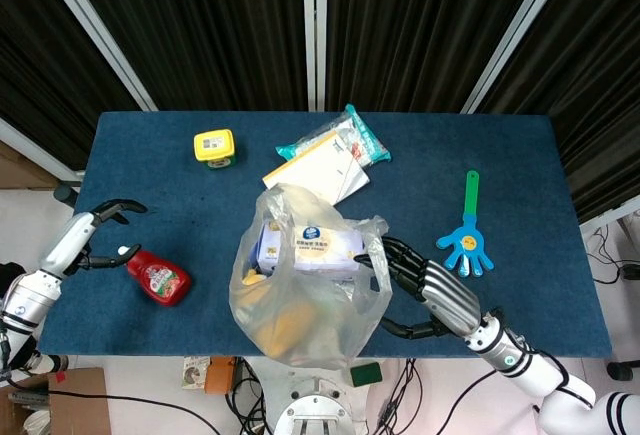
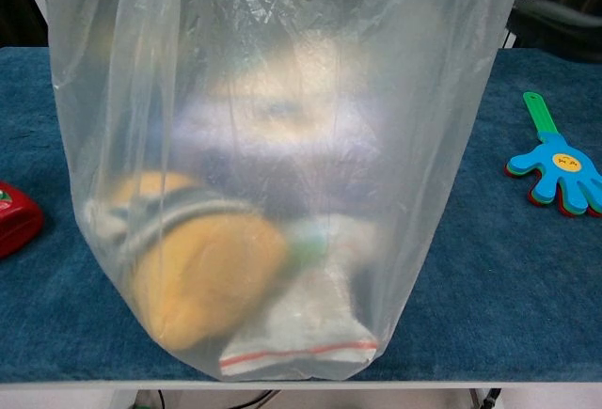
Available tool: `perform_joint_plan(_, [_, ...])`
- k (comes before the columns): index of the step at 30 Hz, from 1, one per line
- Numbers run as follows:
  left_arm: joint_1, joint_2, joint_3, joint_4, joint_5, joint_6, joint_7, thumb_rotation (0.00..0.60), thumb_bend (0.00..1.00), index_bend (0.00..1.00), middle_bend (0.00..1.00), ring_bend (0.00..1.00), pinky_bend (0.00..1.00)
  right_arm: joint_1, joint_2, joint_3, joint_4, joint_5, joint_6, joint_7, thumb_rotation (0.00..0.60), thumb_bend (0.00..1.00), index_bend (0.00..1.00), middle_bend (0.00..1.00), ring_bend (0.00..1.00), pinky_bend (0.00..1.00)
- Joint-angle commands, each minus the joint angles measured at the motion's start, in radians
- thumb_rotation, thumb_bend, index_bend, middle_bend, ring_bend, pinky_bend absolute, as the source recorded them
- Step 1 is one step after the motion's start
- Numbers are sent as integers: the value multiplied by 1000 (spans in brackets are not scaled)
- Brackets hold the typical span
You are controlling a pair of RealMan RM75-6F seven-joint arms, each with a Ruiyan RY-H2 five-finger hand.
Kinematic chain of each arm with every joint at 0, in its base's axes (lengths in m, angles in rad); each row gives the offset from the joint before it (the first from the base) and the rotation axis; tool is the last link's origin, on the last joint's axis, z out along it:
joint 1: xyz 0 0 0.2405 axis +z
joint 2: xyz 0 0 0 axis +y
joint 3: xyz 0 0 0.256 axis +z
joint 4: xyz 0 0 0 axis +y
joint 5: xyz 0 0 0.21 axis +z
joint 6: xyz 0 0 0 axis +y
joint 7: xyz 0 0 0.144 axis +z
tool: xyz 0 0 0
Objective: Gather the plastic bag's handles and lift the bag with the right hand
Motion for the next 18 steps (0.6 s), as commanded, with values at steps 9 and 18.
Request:
perform_joint_plan(9, [6,6,-5,4,10,4,-9,397,264,273,252,184,344,65,10,-14,-70,14,-60,70,600,110,46,70,0,19])
perform_joint_plan(18, [8,13,-7,0,13,-3,-13,392,264,273,251,184,344,91,20,-22,-99,35,-26,241,600,82,46,70,0,16])
